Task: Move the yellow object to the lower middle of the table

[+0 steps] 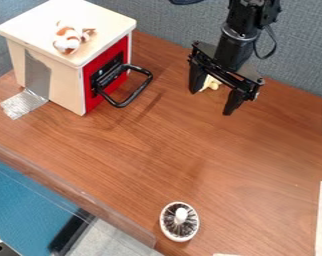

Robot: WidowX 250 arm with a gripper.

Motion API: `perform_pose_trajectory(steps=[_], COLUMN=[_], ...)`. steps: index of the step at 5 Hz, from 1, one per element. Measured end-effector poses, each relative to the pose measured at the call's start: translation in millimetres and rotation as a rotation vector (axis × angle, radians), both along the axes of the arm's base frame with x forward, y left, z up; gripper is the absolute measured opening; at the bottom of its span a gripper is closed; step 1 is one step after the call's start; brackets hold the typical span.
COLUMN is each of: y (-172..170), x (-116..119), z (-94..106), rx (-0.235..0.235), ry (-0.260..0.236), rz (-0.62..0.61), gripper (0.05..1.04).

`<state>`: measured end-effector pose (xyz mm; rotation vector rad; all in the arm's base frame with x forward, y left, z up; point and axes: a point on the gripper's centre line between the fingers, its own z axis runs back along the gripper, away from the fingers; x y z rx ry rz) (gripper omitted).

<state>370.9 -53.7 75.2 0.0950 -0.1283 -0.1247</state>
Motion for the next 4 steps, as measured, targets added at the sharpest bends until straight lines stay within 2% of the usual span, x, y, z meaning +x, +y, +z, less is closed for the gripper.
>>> perform_pose_trajectory(steps=[1,2,4], y=[-0.4,7.6,49.1], x=[-2.6,11.4,68.2], z=[-16.3,-23.4,-32.8], rx=[-0.001,-0.036,-0.084], ry=[0.045,0.052,0.009], rz=[-0.002,-0.061,0.004], gripper=[1.001,1.0,1.0])
